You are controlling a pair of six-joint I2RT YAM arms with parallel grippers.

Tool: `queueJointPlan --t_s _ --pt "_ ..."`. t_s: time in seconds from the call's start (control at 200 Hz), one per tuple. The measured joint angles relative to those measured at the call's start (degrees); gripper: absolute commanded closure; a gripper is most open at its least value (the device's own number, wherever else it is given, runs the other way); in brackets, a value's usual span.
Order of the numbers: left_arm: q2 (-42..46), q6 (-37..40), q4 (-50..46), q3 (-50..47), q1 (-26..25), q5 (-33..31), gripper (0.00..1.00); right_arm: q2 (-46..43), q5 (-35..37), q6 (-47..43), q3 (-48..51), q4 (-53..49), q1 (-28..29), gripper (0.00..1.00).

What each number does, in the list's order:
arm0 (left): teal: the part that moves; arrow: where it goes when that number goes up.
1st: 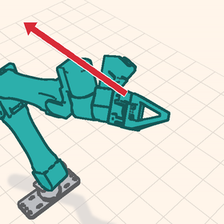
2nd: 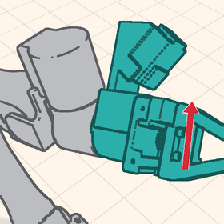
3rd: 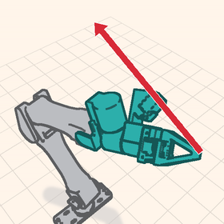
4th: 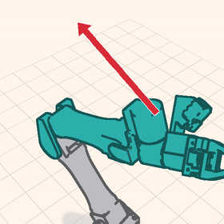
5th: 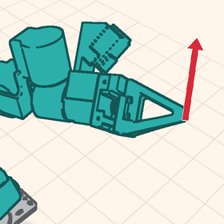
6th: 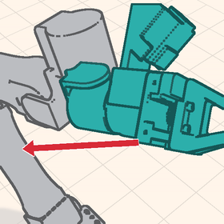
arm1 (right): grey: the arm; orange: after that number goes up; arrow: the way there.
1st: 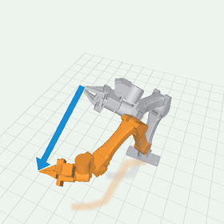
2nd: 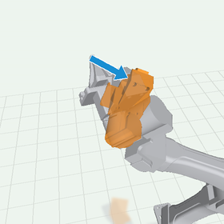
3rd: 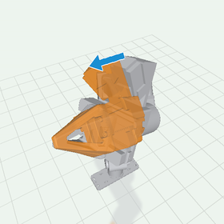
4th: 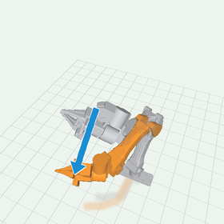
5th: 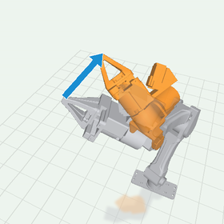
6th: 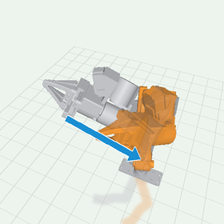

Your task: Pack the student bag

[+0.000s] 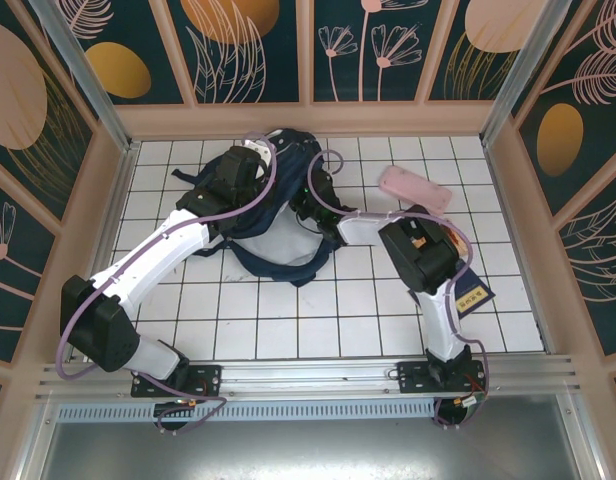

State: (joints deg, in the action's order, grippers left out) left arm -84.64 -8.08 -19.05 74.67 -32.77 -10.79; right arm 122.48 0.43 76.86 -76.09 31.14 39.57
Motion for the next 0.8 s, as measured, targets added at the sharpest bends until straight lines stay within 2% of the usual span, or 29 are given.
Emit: queueJointPlan --t_s 0.09,0.13,0.29,0.5,0.686,0.796 --pt "0.0 -0.44 -0.04 0.0 0.0 -0.37 1.0 1.49 0.28 1.11 -2.29 -0.09 0.17 0.52" --pt "0.0 -0.87 -0.04 0.0 0.0 -0.68 1.0 1.49 0.15 1.16 -2.62 -0.24 0.17 0.43" --pt "0.0 -2.8 -0.5 0.26 -0.02 -1.64 1.0 -1.14 -1.42 1.49 0.96 -0.87 0.04 0.28" --pt "-0.28 -4.35 -0.96 1.05 -0.17 -3.56 1.0 -14.75 -6.23 1.9 14.82 -1.99 -0.2 0.28" --pt "-0.28 -5.14 -0.9 1.03 -0.2 -5.09 1.0 -28.74 -11.52 4.24 28.61 -0.07 -0.07 0.38" --pt "-0.28 -5.18 -0.79 0.72 -0.31 -5.99 1.0 -34.6 -12.52 2.86 33.66 -4.63 0.31 0.41"
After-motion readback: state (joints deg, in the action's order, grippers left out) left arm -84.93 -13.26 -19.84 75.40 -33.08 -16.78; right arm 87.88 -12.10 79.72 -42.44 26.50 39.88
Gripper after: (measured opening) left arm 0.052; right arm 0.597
